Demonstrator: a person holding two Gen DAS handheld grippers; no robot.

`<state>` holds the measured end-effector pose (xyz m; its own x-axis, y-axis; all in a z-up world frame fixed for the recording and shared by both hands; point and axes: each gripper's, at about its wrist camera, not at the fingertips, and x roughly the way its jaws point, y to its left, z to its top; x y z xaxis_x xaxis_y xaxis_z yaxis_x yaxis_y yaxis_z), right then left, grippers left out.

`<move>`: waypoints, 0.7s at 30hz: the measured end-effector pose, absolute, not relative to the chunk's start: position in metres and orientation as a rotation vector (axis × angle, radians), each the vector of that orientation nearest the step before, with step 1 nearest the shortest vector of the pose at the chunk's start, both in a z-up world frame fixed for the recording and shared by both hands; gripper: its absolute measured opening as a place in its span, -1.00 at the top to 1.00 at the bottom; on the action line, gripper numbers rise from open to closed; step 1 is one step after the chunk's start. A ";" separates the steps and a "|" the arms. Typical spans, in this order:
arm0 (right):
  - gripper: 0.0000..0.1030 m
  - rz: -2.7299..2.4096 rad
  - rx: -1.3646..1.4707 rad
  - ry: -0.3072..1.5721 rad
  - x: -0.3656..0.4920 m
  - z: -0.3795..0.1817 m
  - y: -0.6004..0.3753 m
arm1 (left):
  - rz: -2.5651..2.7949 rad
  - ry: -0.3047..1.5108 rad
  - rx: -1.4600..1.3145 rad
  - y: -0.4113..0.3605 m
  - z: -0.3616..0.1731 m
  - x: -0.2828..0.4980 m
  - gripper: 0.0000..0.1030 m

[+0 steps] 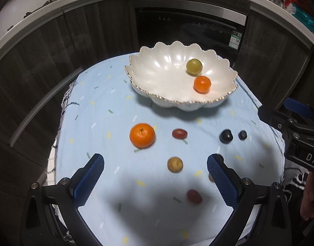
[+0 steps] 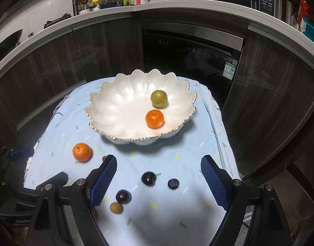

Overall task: Organize fruits
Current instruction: 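Withdraw both tools from the bowl toward the remaining fruits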

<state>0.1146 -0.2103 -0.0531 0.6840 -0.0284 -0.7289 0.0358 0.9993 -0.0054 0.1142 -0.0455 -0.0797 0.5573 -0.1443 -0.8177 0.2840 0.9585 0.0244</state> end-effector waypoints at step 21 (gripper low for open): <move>-0.41 0.101 -0.037 0.854 0.077 -0.105 -0.189 | -0.332 0.929 0.213 -0.057 -0.128 0.072 -0.67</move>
